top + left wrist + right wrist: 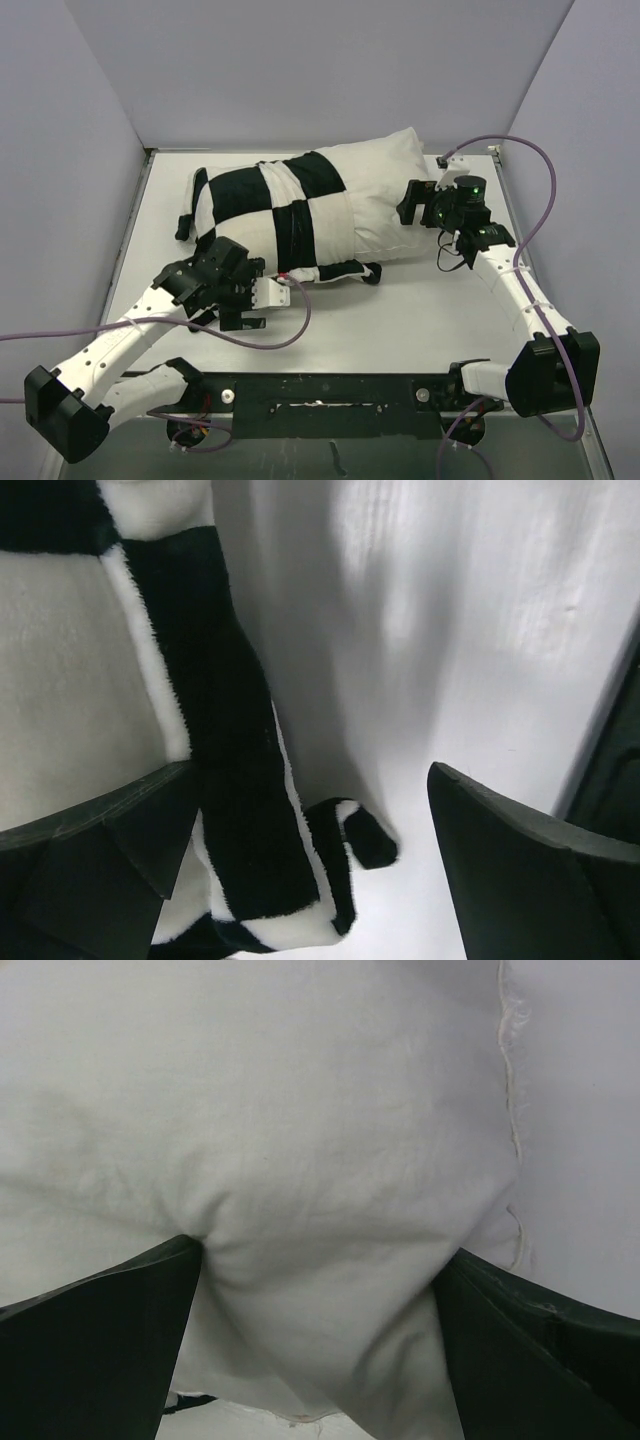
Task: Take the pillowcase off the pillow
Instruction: Remove the pillow from the pillowcase.
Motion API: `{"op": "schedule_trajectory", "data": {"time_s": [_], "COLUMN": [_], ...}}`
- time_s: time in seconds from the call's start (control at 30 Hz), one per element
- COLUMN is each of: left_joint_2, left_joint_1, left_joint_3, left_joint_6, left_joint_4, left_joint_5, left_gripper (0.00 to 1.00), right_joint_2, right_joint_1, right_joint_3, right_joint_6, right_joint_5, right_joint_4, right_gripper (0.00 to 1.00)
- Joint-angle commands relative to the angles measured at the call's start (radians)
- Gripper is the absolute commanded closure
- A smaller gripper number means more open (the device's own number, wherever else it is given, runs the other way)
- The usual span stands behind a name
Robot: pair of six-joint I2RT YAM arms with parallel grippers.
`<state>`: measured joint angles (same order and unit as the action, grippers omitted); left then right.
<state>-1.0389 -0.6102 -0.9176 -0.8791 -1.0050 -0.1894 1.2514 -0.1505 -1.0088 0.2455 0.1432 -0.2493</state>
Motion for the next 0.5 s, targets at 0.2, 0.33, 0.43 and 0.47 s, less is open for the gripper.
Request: {"op": "schedule_trajectory", "data": {"time_s": [0.2, 0.33, 0.43, 0.47], "left_joint_2": [0.090, 0.137, 0.166, 0.168], "left_joint_1": [-0.046, -0.043, -0.019, -0.004], "left_joint_3": [0.266, 0.335, 0.356, 0.356], "left_joint_6": [-0.336, -0.430, -0.456, -0.457], "left_joint_4": [0.665, 0.761, 0.774, 0.778], "left_joint_5": [0.390, 0.385, 0.349, 0.342], "left_gripper": [0.17, 0.41, 0.73, 0.83], "right_joint_2": [0.018, 0.037, 0.029, 0.031], "right_joint_1": [0.006, 0.037, 0.096, 0.107], "right_joint_3": [0.001, 0.005, 0.056, 0.068], "right_joint_6": [-0.011, -0.016, 0.030, 0.053], "right_joint_5": [-0.040, -0.055, 0.011, 0.024], "right_joint_4": [-0.019, -0.044, 0.001, 0.012], "right_gripper": [0.03, 0.05, 0.24, 0.33]}}
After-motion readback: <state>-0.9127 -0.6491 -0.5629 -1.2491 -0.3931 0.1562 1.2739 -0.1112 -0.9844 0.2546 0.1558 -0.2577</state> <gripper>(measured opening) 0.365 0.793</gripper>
